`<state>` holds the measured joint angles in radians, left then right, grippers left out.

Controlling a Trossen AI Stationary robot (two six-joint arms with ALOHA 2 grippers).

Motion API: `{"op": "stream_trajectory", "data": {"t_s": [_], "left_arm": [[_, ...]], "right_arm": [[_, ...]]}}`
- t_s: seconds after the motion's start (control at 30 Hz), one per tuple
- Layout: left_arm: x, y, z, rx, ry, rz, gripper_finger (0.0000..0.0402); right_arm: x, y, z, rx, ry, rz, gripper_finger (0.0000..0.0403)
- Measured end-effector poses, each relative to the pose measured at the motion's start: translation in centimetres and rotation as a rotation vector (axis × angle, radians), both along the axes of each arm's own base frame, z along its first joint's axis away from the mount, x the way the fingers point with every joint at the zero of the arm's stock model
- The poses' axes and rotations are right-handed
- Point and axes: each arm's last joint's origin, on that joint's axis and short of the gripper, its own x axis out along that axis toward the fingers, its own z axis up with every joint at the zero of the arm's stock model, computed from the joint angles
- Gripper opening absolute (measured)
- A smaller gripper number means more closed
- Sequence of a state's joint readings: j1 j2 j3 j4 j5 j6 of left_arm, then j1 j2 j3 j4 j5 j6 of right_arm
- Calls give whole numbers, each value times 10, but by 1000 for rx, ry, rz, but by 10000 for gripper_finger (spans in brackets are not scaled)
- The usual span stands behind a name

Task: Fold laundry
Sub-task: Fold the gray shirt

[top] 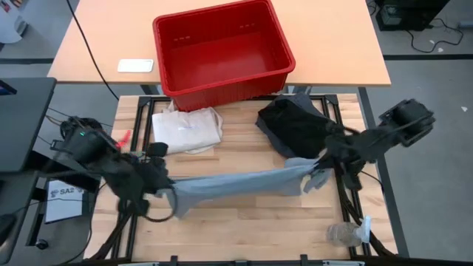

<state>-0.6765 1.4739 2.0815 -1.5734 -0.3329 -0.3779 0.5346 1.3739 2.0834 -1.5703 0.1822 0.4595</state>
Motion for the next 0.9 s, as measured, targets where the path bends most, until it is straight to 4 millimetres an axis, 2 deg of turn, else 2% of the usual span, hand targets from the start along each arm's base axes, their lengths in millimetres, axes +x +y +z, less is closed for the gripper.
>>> {"op": "stream_trajectory", "data": {"t_s": [0.13,0.33,0.47,0.6,0.67,0.77,0.9], "left_arm": [[-19,14,12,-41,-50,-8,27],[-42,46,27,4,-188,101,21],[-42,62,30,74,-221,165,21],[-38,69,29,92,-215,205,21],[-35,67,25,89,-193,206,21],[-28,61,10,69,-119,193,21],[-15,43,-28,48,64,148,21]], "right_arm": [[-14,-8,9,34,-41,25,2],[-27,-29,17,-129,-161,-100,2],[-22,-42,18,-291,-198,-227,2],[-15,-50,18,-432,-206,-331,2],[-10,-49,16,-440,-193,-324,2],[-4,-43,9,-326,-134,-231,2],[7,-26,-15,-121,25,-127,2]]}}
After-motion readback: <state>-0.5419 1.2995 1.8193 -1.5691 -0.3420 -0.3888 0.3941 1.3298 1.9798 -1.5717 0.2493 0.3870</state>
